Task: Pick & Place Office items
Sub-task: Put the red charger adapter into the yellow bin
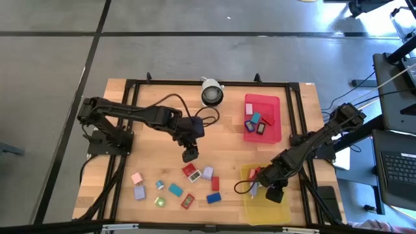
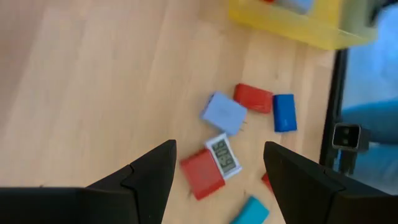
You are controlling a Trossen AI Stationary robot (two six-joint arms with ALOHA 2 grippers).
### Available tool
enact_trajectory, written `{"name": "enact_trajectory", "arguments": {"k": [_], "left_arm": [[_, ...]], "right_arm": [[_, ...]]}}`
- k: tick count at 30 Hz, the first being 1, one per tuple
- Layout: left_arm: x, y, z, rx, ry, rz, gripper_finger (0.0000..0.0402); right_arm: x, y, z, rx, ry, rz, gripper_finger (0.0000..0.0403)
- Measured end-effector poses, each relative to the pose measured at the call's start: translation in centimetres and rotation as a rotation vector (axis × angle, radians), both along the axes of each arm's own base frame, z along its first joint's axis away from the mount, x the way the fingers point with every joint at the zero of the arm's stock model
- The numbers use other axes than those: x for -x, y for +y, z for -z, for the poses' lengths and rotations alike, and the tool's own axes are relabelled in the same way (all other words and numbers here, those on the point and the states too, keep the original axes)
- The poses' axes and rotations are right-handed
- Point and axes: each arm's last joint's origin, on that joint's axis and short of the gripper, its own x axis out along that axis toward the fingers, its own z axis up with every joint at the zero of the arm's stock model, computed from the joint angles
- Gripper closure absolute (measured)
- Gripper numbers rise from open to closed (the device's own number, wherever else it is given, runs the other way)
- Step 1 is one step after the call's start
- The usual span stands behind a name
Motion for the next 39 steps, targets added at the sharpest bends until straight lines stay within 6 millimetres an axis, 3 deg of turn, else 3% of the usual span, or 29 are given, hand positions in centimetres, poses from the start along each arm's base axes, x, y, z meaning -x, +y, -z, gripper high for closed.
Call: {"name": "enact_trajectory", "arguments": {"k": [7, 11, 19, 26, 33, 39], "left_arm": [[0.8, -2.2, 3.4, -0.01, 0.125, -0.224, 0.0162], [1.2, -3.4, 4.4, -0.016, 0.152, -0.277, 0.0162], [1.4, -5.3, 5.0, -0.06, 0.155, -0.28, 0.0162], [0.7, -6.5, 6.8, -0.08, 0.197, -0.275, 0.0162], [-0.2, -7.4, 8.7, -0.115, 0.225, -0.218, 0.0162], [-1.2, -8.2, 11.5, -0.125, 0.283, -0.186, 0.0162]], "right_arm": [[0.9, -0.3, -0.1, 0.069, -0.007, -0.076, 0.0188], [1.5, -0.9, -0.7, 0.116, -0.011, -0.085, 0.0189], [2.2, -2.5, -3.5, 0.162, -0.187, -0.017, 0.0189], [2.6, -4.2, -6.0, 0.213, -0.385, 0.118, 0.0189], [2.3, -5.4, -7.0, 0.259, -0.465, 0.318, 0.0189], [1.6, -5.6, -7.3, 0.248, -0.511, 0.361, 0.0189]]}}
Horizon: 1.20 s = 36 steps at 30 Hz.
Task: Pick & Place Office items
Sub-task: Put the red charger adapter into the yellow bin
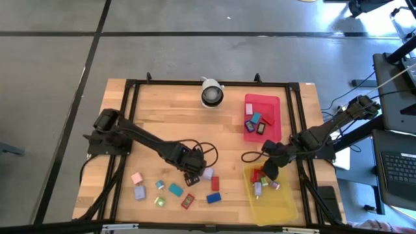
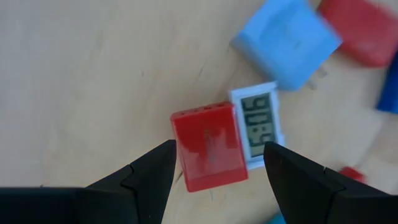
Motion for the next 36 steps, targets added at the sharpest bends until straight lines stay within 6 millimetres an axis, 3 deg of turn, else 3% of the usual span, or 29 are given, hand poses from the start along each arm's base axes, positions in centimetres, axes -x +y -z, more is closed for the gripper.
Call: {"name": "enact_trajectory", "arguments": {"k": [9, 19, 36], "left_arm": [[-0.7, -0.7, 3.0, -0.024, 0.072, -0.017, 0.0162], [-0.6, -0.3, 3.0, -0.101, 0.058, -0.032, 0.0164], [-0.5, 1.7, 3.1, -0.188, 0.116, -0.06, 0.024]], "right_arm": [[-0.4, 0.1, -0.3, -0.016, -0.05, 0.05, 0.0189], [-0.6, -0.2, -0.3, 0.048, -0.099, 0.144, 0.0189], [-0.9, -0.7, -0.5, 0.188, -0.211, 0.268, 0.0189]]}}
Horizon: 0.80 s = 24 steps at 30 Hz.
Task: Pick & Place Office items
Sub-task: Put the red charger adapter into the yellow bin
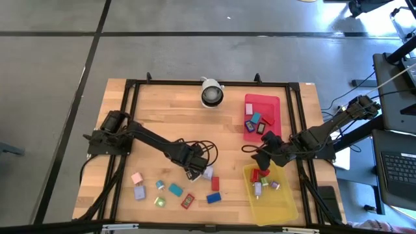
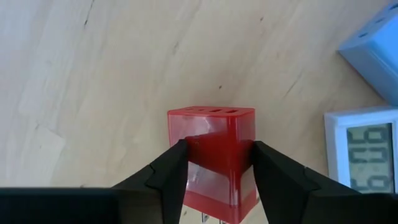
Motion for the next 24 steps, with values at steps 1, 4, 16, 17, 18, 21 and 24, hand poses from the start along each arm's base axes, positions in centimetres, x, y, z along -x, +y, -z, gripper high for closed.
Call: {"name": "enact_trajectory", "arguments": {"k": [1, 4, 16, 17, 18, 21, 24], "left_arm": [[-0.02, 0.08, 0.0, 0.0, 0.0, -0.004, 0.0239], [-0.09, 0.31, 0.01, 0.016, -0.004, -0.045, 0.0226], [-0.34, 0.58, 0.13, 0.221, 0.057, -0.059, 0.015], [-0.36, 0.69, 0.11, 0.243, 0.065, -0.069, 0.015], [-0.39, 0.76, 0.07, 0.256, 0.068, -0.078, 0.015], [-0.39, 0.74, 0.01, 0.258, 0.069, -0.08, 0.0152], [-0.28, 0.71, 0.01, 0.24, 0.076, -0.066, 0.0152]], "right_arm": [[-0.06, 0.02, -0.05, 0.001, -0.01, 0.004, 0.0189], [-0.18, 0.06, -0.16, -0.001, -0.029, 0.009, 0.0189], [-0.25, 0.1, -0.2, -0.006, -0.037, 0.01, 0.0189], [-0.26, 0.11, -0.21, -0.007, -0.038, 0.01, 0.0189], [-0.26, 0.11, -0.21, -0.007, -0.038, 0.01, 0.0189], [-0.26, 0.11, -0.22, -0.007, -0.039, 0.01, 0.0189], [-0.26, 0.11, -0.22, -0.007, -0.039, 0.01, 0.0189]]}}
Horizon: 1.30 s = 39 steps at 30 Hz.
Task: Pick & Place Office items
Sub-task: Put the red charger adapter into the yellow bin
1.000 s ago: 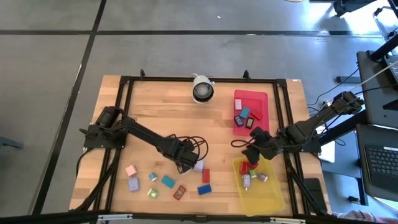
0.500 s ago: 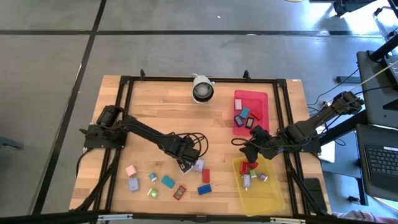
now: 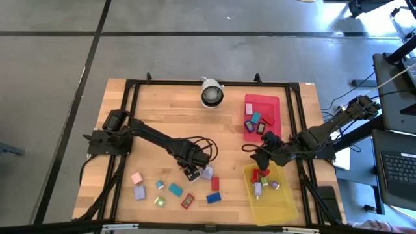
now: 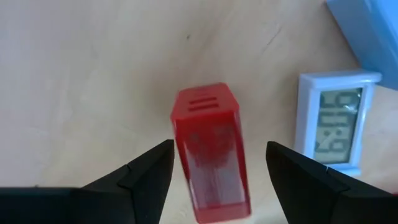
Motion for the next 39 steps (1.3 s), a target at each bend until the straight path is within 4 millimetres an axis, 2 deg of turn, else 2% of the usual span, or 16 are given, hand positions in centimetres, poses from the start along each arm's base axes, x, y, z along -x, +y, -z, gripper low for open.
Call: {"name": "enact_trajectory", "arguments": {"k": [6, 15, 19, 24, 31, 35, 39], "left_arm": [[0.0, 0.0, 0.0, -0.016, -0.006, 0.004, 0.0167], [-0.1, 0.0, -0.1, 0.002, -0.006, 0.005, 0.0286], [-0.6, -0.2, -0.5, 0.036, -0.073, 0.051, 0.0286], [-1.2, 0.1, -3.0, 0.059, -0.249, 0.074, 0.0286], [-1.9, 0.4, -9.1, -0.012, -0.674, 0.19, 0.0283], [-2.1, 0.2, -12.2, -0.122, -0.908, 0.285, 0.0283], [-2.5, -0.4, -13.9, -0.186, -1.073, 0.373, 0.0281]], "right_arm": [[0.0, 0.0, 0.0, 0.0, 0.0, 0.0, 0.0189], [0.0, 0.0, 0.0, 0.014, -0.011, 0.013, 0.0189], [-0.4, -0.1, -0.4, 0.061, -0.081, 0.045, 0.0189], [-1.3, 0.4, -1.5, 0.165, -0.216, -0.054, 0.0189], [-3.6, 1.7, -2.9, 0.409, -0.43, -0.265, 0.0189], [-5.3, 2.3, -3.1, 0.4, -0.541, -0.307, 0.0189], [-6.6, 2.6, -2.9, 0.394, -0.609, -0.341, 0.0189]]}}
